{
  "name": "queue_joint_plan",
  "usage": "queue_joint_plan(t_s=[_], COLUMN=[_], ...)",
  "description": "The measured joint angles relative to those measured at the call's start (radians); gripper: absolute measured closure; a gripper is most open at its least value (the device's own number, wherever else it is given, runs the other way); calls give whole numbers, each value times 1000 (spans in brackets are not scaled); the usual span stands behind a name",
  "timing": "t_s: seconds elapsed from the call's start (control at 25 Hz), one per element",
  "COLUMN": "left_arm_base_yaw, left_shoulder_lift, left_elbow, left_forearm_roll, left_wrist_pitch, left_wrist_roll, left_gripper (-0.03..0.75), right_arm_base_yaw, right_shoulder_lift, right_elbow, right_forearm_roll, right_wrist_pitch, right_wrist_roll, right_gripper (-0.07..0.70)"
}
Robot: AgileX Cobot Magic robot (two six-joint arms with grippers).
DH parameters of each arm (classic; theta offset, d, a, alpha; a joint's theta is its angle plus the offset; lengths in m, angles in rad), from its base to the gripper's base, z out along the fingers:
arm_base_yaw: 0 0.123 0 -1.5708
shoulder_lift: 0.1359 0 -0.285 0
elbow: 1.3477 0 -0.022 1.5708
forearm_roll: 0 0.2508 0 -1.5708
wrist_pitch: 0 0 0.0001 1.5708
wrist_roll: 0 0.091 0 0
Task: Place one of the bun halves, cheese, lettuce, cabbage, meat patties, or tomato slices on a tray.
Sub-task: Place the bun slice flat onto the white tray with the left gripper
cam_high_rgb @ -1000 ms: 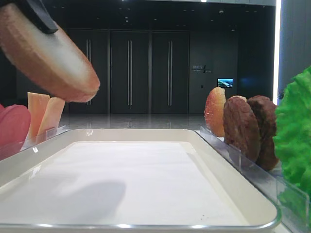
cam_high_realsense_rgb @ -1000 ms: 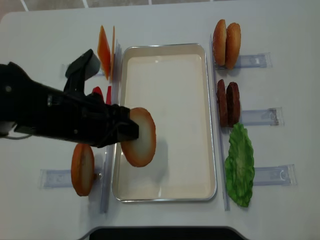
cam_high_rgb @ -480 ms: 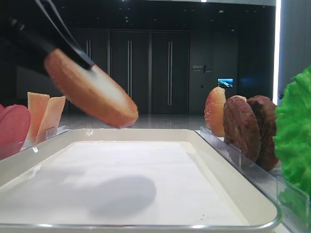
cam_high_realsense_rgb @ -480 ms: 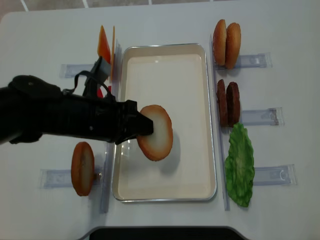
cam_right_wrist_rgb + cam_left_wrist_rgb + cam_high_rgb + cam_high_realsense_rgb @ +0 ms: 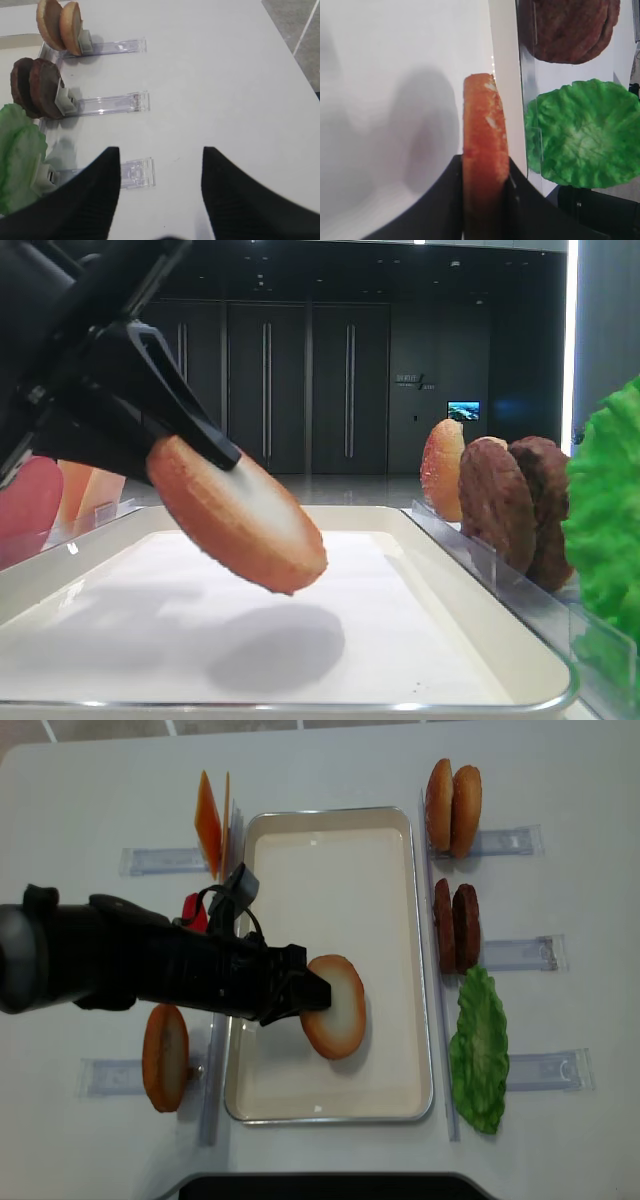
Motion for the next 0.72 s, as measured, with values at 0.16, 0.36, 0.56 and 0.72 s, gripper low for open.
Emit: queue_joint_plan(t_s=[0.16,0.36,0.56,0.72], left_arm_base_yaw=[0,0,0,0], left_shoulder_lift=[0,2,31,74], left_elbow=[0,0,0,0], left_forearm_roll=[-4,-7,-15,-55], left_wrist_pitch=[-17,-53,-53,-33], left_wrist_roll=[14,24,48,107], left_gripper=[579,580,580,580], right_arm_base_yaw=[0,0,0,0], right_shoulder_lift=[0,0,0,0], right_elbow=[0,0,0,0], right_forearm_roll=[0,0,0,0], right_wrist_pitch=[0,0,0,0], right_wrist_roll=[0,0,0,0], right_gripper=[276,276,276,276])
